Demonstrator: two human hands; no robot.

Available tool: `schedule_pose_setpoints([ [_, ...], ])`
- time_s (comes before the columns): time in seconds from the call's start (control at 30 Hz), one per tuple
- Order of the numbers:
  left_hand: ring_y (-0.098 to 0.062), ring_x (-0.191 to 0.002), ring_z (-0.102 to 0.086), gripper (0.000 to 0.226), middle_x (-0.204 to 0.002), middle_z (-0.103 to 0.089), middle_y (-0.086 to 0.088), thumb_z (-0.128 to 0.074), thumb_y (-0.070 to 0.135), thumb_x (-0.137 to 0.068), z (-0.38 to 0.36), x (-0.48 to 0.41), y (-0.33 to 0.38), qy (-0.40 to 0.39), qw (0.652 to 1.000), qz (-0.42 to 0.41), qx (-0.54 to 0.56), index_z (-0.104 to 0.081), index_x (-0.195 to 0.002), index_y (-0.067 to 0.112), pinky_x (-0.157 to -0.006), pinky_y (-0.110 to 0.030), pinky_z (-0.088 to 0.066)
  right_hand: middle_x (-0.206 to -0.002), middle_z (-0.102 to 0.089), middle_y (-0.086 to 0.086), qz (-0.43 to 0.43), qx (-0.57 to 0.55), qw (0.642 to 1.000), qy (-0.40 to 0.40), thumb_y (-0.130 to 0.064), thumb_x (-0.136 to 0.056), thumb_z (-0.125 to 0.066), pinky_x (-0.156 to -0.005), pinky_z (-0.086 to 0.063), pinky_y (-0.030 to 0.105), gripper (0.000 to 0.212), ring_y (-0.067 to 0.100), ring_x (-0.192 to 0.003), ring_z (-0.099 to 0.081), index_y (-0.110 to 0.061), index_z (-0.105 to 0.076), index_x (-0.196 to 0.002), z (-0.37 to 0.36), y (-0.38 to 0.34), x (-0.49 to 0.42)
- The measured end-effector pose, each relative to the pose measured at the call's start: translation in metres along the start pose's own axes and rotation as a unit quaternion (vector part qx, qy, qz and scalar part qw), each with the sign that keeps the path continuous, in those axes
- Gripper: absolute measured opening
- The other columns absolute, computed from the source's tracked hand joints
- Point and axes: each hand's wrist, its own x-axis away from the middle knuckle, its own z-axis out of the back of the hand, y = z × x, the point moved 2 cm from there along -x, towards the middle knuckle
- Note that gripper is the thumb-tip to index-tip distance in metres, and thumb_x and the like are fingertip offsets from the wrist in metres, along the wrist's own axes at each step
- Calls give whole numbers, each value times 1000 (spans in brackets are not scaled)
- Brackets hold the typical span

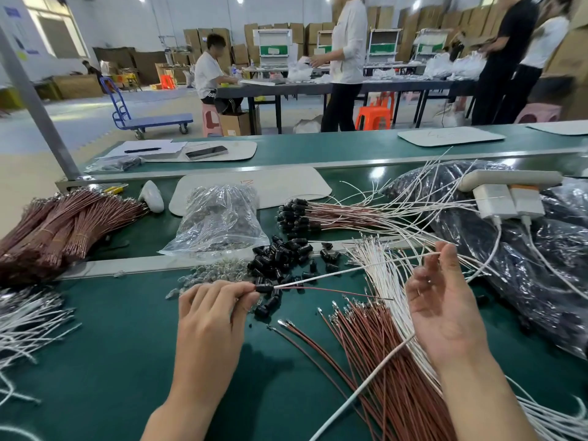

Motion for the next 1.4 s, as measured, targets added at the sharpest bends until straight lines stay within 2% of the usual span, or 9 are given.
schedule_pose_setpoints([
  [0.6, -6, -93, -52, 27, -95, -62, 18, -50, 43, -98, -2, 3, -2, -50, 994, 65, 75, -67, -100, 23, -87, -25, -38, -89, -70, -13, 41, -67, 994, 80, -45, -83, -76, -73, -55, 17, 20, 1, -78, -65, -30, -79, -96, 14, -12, -1],
  [0.7, -6, -94, -55, 15, -95, -61, 22, -57, 38, -101, -2, 4, -2, -43, 988, 93, 112, -66, -100, 26, -85, -28, -42, -98, -72, -6, 23, -83, 996, 36, -43, -89, -70, -79, -56, 18, 24, 5, -87, -69, -24, -79, -101, 14, -12, -5],
  [0.83, -8, -99, -59, 5, -96, -61, 25, -58, 37, -96, 1, 3, -1, -39, 975, 145, 163, -61, -98, 40, -86, -20, -43, -117, -70, 8, -12, 91, 994, -58, -46, -93, -61, -93, -56, 27, 51, 19, -111, -69, -4, -65, -124, -2, 3, -3],
  [0.9, -7, -101, -60, 7, -100, -62, 26, -58, 40, -96, 1, 2, 1, -37, 968, 170, 180, -59, -97, 46, -86, -15, -43, -121, -70, 10, -21, 187, 977, -101, -45, -91, -63, -95, -55, 30, 51, 21, -114, -68, -7, -66, -125, -13, 15, 1],
  [0.97, -5, -101, -60, 4, -101, -63, 25, -58, 42, -95, 0, 3, 5, -34, 959, 197, 200, -61, -95, 46, -84, -11, -42, -122, -70, -3, 14, 319, 936, -151, -49, -90, -62, -94, -54, 27, 45, 11, -113, -67, -24, -65, -127, -21, 25, 9],
  [1.07, -2, -92, -63, 6, -94, -68, 21, -60, 44, -94, -3, 4, 8, -13, 933, 255, 254, -65, -92, 41, -75, -8, -44, -116, -66, -22, 168, 435, 875, -128, -52, -95, -61, -77, -50, 9, 18, -4, -103, -64, -45, -63, -112, -28, 29, 22],
  [1.17, 1, -74, -63, 12, -83, -72, 18, -63, 43, -93, -3, 1, 9, 30, 896, 313, 313, -69, -90, 34, -65, -8, -46, -95, -65, -11, 256, 397, 876, -97, -53, -92, -61, -73, -50, 15, 13, 7, -84, -62, -41, -59, -96, -34, 34, 33],
  [1.3, 2, -63, -55, 17, -78, -72, 15, -64, 40, -93, -4, 1, 5, 67, 854, 365, 366, -72, -93, 24, -57, -6, -44, -103, -54, -8, 428, 448, 779, -101, -31, -94, -57, -84, -47, 26, 6, 17, -99, -57, -27, -53, -91, -37, 39, 44],
  [1.4, 2, -66, -58, 18, -80, -73, 9, -65, 39, -92, -7, 3, 8, 57, 843, 375, 383, -73, -92, 23, -61, -5, -45, -80, -62, -14, 317, 456, 804, -212, -37, -96, -52, -59, -43, 14, 14, 6, -68, -58, -33, -60, -85, -42, 48, 45],
])
